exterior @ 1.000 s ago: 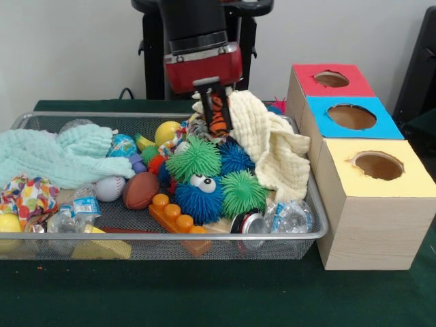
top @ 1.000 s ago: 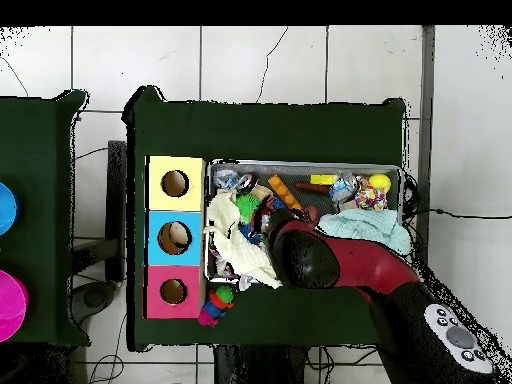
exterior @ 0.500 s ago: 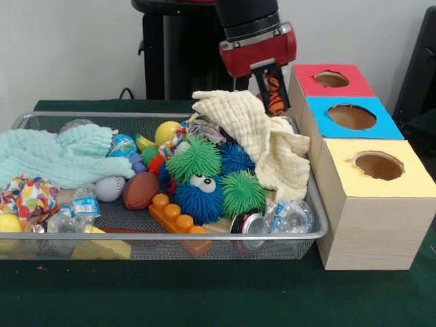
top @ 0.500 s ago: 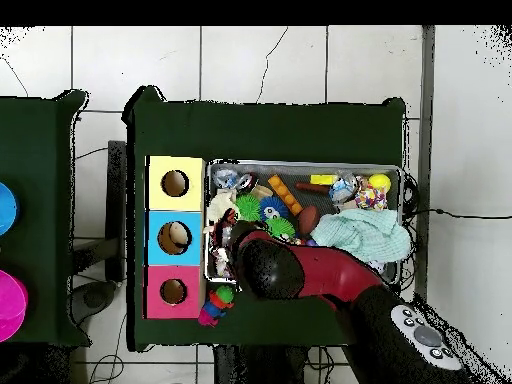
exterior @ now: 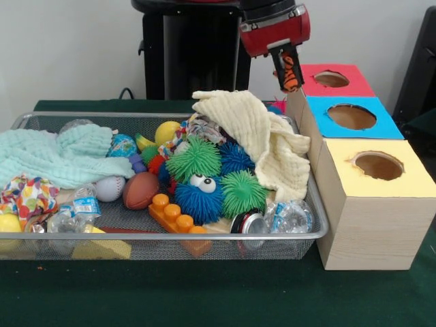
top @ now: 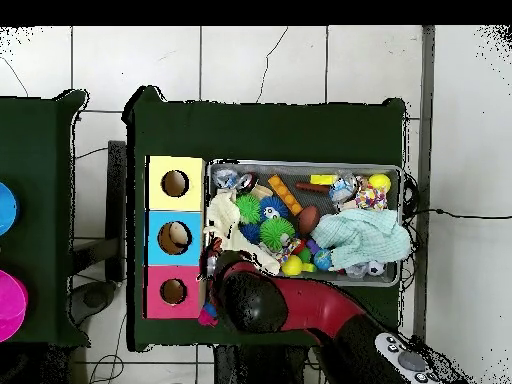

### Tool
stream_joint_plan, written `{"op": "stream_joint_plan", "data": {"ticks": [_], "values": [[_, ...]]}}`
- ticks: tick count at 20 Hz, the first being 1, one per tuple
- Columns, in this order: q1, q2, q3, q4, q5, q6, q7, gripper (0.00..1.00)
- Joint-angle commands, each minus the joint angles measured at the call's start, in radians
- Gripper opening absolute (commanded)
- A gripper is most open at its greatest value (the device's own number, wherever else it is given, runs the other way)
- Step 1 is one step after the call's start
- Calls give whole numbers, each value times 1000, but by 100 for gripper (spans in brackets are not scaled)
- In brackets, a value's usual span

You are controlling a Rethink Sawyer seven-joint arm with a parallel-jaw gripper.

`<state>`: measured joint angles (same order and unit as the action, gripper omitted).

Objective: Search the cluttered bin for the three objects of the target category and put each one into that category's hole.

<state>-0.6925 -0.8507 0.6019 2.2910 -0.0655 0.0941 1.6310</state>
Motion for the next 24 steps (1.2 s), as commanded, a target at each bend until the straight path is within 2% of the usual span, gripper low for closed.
{"op": "stream_joint_plan", "data": {"ticks": [1, 7, 16, 19, 24], "values": [[31, -10, 14, 126, 84, -99, 345, 0], [116, 33, -17, 141, 106, -194, 370, 0], [213, 61, -48, 147, 128, -257, 414, 0], [253, 76, -94, 154, 129, -263, 410, 0], [271, 129, -169, 119, 109, -246, 366, 0]]}}
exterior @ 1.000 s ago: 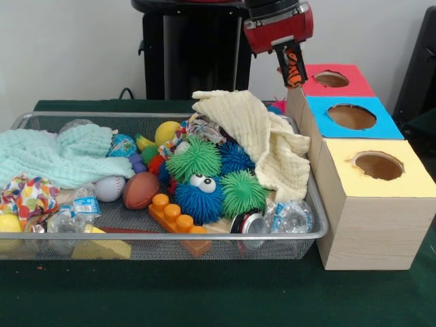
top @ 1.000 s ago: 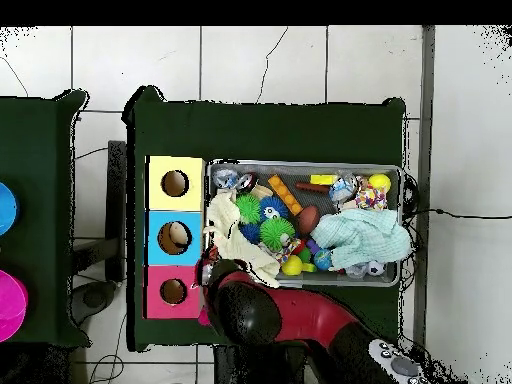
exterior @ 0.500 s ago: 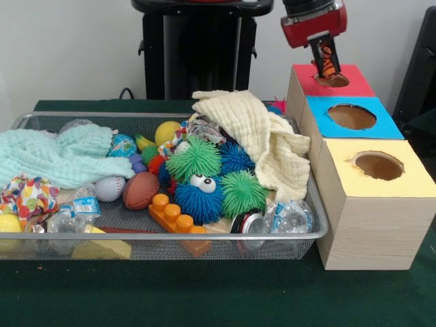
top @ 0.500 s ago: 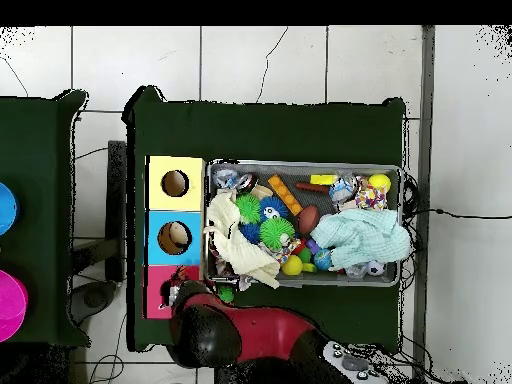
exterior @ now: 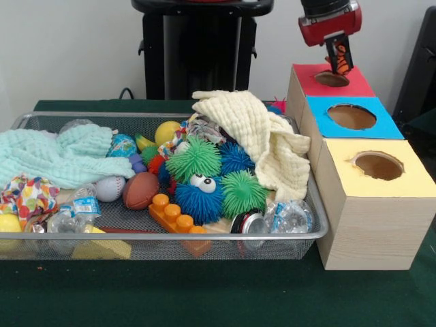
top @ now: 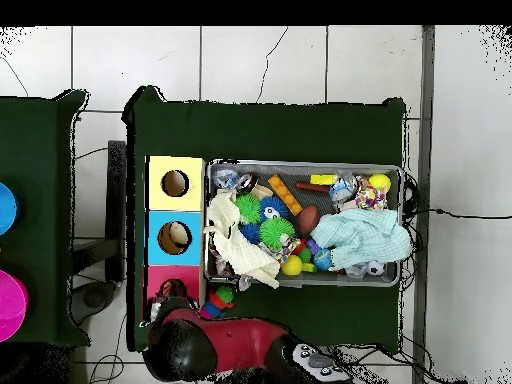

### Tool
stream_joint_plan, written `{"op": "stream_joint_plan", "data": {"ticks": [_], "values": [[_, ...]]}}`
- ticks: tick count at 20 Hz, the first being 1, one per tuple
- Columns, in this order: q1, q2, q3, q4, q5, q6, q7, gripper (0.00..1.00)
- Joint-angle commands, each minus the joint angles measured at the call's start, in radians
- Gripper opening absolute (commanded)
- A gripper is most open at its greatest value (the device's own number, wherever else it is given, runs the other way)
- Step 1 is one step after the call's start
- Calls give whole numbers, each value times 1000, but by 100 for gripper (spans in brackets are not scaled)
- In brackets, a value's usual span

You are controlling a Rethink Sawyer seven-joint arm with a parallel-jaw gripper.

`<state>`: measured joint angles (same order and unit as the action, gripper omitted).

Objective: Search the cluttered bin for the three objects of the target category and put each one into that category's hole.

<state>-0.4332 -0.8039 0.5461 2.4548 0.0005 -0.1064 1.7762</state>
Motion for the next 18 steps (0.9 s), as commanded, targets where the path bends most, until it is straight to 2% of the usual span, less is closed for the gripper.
{"op": "stream_joint_plan", "data": {"ticks": [1, 7, 15, 18], "values": [[15, 97, -121, -51, 38, -56, 220, 0], [-3, 114, -117, -78, 20, -71, 204, 0], [8, 114, -104, -85, 29, -92, 210, 0], [13, 135, -103, -99, 30, -103, 209, 0]]}}
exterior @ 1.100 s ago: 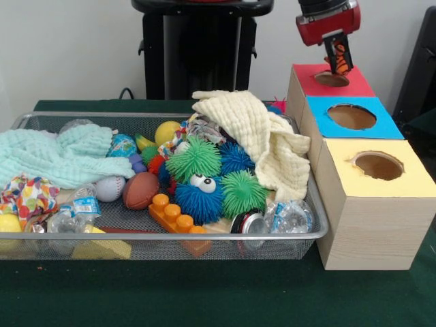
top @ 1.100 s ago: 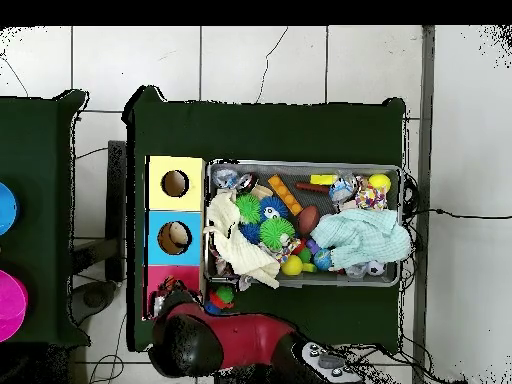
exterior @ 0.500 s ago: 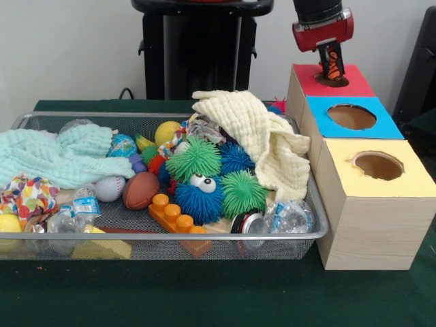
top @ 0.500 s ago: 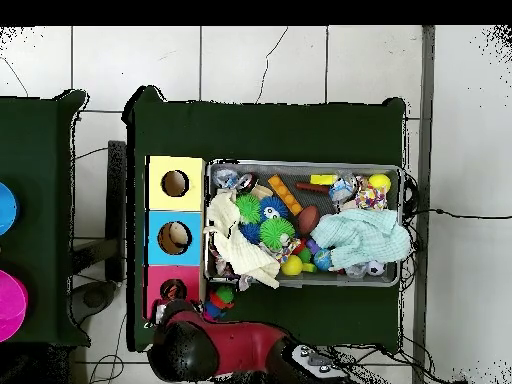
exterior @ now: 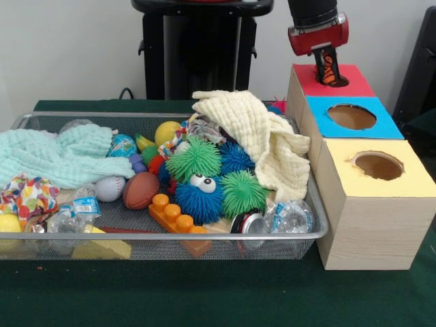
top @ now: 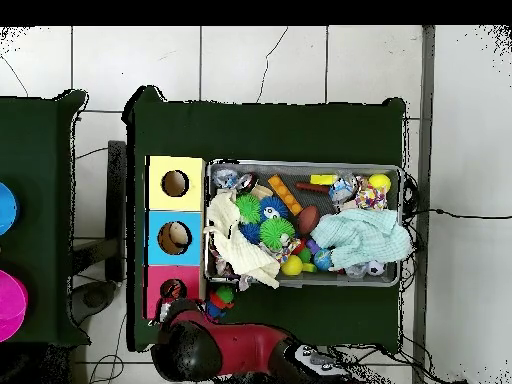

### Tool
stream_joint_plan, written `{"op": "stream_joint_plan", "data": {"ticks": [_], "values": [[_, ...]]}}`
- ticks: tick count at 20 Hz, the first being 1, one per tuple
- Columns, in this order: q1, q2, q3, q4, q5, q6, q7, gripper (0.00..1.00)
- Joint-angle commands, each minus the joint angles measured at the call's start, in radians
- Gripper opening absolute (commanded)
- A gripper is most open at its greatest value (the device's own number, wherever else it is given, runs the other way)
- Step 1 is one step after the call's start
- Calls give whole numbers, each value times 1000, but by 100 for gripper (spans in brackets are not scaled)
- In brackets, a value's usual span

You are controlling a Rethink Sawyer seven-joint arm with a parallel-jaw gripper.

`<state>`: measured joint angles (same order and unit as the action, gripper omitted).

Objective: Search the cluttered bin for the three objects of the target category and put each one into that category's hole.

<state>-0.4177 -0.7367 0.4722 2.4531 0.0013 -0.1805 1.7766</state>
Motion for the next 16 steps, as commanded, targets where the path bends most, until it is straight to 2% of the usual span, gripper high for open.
{"op": "stream_joint_plan", "data": {"ticks": [1, 16], "values": [[-4, 71, -27, -98, 26, -34, 209, 0], [-4, 65, -8, -93, 51, -8, 228, 0]]}}
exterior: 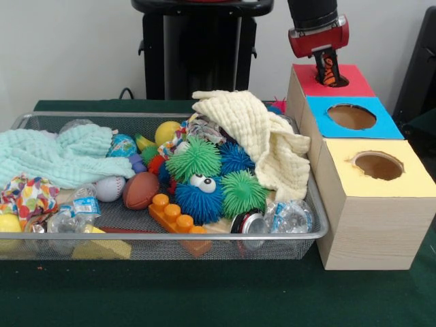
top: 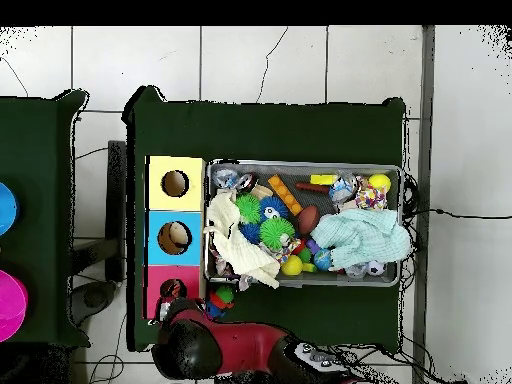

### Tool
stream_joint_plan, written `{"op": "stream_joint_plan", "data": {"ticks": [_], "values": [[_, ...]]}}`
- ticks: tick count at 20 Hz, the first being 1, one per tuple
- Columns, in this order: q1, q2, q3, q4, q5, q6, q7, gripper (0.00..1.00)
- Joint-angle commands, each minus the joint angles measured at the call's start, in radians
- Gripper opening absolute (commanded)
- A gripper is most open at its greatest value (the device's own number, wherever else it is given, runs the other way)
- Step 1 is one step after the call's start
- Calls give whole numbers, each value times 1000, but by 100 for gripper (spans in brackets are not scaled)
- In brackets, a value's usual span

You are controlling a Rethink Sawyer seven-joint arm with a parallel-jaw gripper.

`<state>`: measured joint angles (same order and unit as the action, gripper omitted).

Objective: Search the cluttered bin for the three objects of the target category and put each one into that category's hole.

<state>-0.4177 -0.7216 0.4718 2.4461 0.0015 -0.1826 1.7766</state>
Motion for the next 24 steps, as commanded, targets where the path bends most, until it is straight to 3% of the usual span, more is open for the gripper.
{"op": "stream_joint_plan", "data": {"ticks": [1, 10, 11, 20, 24], "values": [[-3, 48, -8, -85, 52, -4, 229, 0], [3, 42, -10, -87, 57, 3, 228, 0], [3, 41, -10, -88, 58, 5, 228, 100], [-4, 33, -10, -96, 69, 37, 221, 100], [-9, -22, -7, -96, 84, 93, 209, 100]]}}
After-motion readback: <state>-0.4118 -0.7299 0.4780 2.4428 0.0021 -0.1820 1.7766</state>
